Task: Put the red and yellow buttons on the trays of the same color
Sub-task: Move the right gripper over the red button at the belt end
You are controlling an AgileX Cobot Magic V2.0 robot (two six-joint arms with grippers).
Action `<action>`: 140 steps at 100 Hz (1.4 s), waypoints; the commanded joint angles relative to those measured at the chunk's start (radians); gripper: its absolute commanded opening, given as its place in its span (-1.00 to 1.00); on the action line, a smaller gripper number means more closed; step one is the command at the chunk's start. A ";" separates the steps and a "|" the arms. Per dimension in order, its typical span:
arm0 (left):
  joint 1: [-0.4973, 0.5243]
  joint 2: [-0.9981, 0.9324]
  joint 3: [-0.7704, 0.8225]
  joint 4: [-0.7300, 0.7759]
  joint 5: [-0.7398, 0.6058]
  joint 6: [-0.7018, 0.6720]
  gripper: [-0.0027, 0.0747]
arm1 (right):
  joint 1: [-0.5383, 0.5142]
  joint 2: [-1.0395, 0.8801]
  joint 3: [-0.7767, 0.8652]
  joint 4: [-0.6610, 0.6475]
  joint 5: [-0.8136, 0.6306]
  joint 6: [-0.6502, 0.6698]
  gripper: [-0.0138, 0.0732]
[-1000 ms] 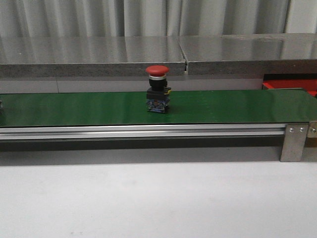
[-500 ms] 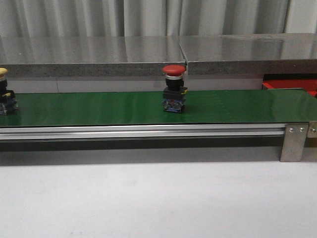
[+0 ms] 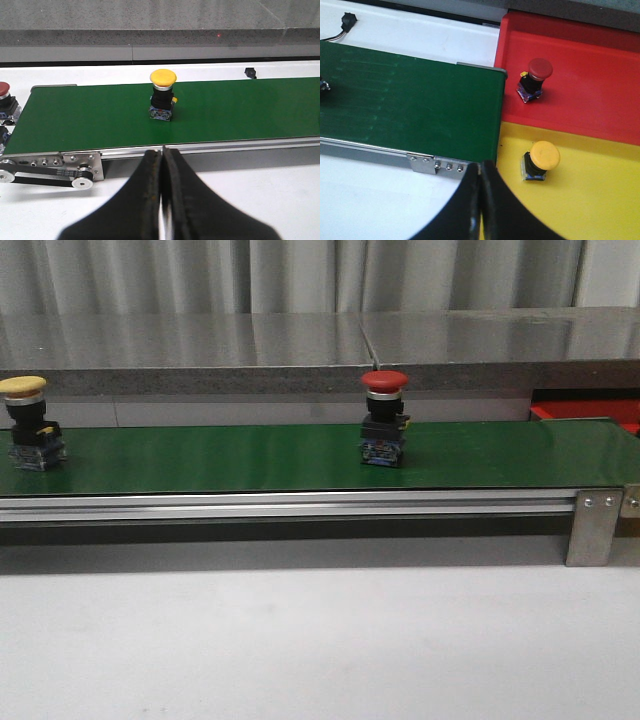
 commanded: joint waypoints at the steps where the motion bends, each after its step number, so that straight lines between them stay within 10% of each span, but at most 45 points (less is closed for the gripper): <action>1: -0.007 0.008 -0.026 -0.024 -0.065 0.002 -0.98 | -0.001 -0.010 -0.025 0.020 -0.070 -0.008 -0.84; 30: -0.007 0.008 -0.026 -0.024 -0.065 0.002 -0.98 | -0.001 -0.010 -0.025 0.029 -0.018 -0.008 -0.71; 61: -0.007 0.008 -0.026 -0.024 -0.065 0.002 -0.98 | -0.001 -0.010 -0.025 0.038 -0.004 -0.008 0.86; 140: -0.007 0.010 -0.026 -0.024 -0.065 0.002 -0.98 | 0.238 0.572 -0.374 0.039 0.144 -0.097 0.77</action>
